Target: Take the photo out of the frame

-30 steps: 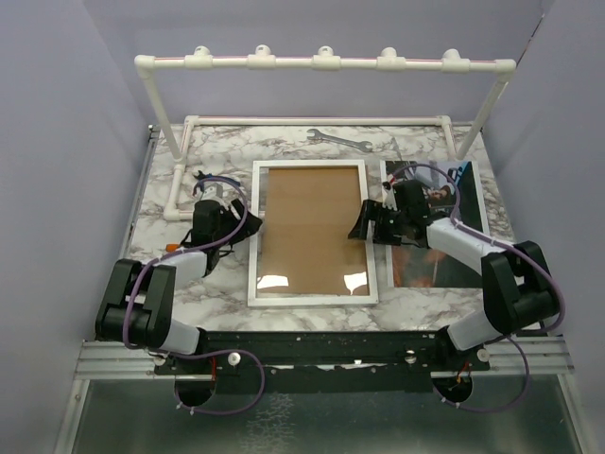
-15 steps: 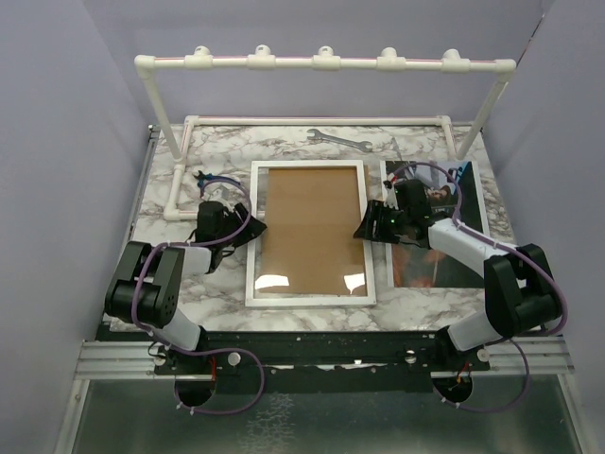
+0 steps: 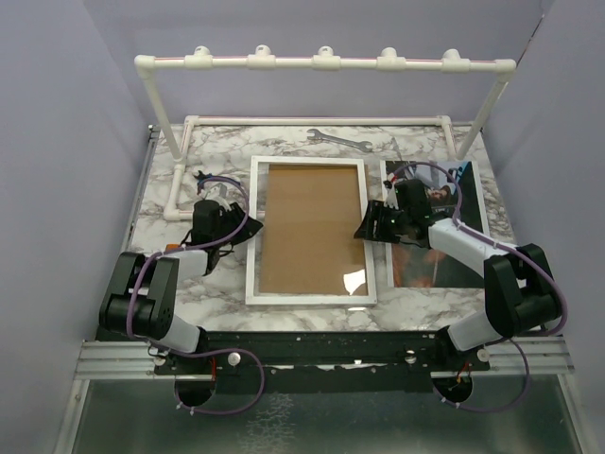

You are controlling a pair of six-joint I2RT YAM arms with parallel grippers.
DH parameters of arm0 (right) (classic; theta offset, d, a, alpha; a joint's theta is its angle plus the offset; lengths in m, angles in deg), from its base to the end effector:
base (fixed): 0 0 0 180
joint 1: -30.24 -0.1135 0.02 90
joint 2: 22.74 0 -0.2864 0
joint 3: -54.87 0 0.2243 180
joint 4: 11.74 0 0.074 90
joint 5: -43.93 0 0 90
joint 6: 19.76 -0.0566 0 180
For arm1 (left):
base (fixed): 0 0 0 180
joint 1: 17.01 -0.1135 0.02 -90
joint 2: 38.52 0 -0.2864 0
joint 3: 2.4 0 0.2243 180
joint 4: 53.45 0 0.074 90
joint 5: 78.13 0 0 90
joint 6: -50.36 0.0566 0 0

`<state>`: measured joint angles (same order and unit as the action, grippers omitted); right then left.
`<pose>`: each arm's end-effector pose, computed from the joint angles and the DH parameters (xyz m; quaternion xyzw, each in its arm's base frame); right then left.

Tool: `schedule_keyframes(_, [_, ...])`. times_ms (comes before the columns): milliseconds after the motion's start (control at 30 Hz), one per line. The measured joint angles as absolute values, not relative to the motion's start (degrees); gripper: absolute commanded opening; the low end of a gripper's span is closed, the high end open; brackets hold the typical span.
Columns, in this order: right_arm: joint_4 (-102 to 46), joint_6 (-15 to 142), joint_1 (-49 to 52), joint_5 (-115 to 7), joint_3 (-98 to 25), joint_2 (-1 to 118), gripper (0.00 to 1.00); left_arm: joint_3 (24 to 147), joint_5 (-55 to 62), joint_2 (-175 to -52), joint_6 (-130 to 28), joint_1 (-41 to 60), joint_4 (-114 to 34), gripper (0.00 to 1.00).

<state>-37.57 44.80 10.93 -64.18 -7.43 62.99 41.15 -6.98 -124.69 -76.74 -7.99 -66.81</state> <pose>0.2659 0.1118 0.2131 -0.0052 0.9274 0.2673 0.2617 0.2709 -0.0615 0.1850 -0.1262 0.8458 -0.3254 0.4036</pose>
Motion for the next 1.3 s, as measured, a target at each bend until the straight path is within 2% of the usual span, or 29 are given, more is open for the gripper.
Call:
schedule_keyframes(167, [-37.57, 44.67, 10.96, -64.04, -7.43, 62.97, 0.76, 40.93, -7.05, -121.24, -77.59, -7.99, -65.30, 0.20])
schedule_keyframes(267, [-37.57, 44.72, 11.61, -64.35, -7.41, 62.97, 0.79, 40.93, -7.39, -120.30, -78.47, -7.99, -65.22, 0.20])
schedule_keyframes(367, [-37.55, 44.67, 12.46, -64.81, -7.41, 62.95, 0.79, 40.95, -8.01, -120.25, -78.88, -7.99, -65.15, 0.19])
schedule_keyframes(533, [-37.52, 44.56, 13.43, -65.66, -7.39, 62.89, 0.68, 40.99, -8.75, -120.38, -79.14, -7.99, -65.17, 0.18])
schedule_keyframes(900, [-37.46, 44.37, 13.75, -66.21, -6.47, 61.99, 0.68, 42.74, -11.57, -123.25, -79.89, -8.06, -66.11, 0.18])
schedule_keyframes(1067, [-37.59, 44.41, 13.75, -66.17, -6.16, 61.99, 0.75, 42.76, -12.14, -123.31, -80.35, -8.06, -66.27, 0.19])
schedule_keyframes(1300, [-37.68, 44.83, 13.75, -65.44, -6.16, 61.99, 0.77, 43.64, -13.14, -126.96, -81.00, -7.99, -68.21, 0.20])
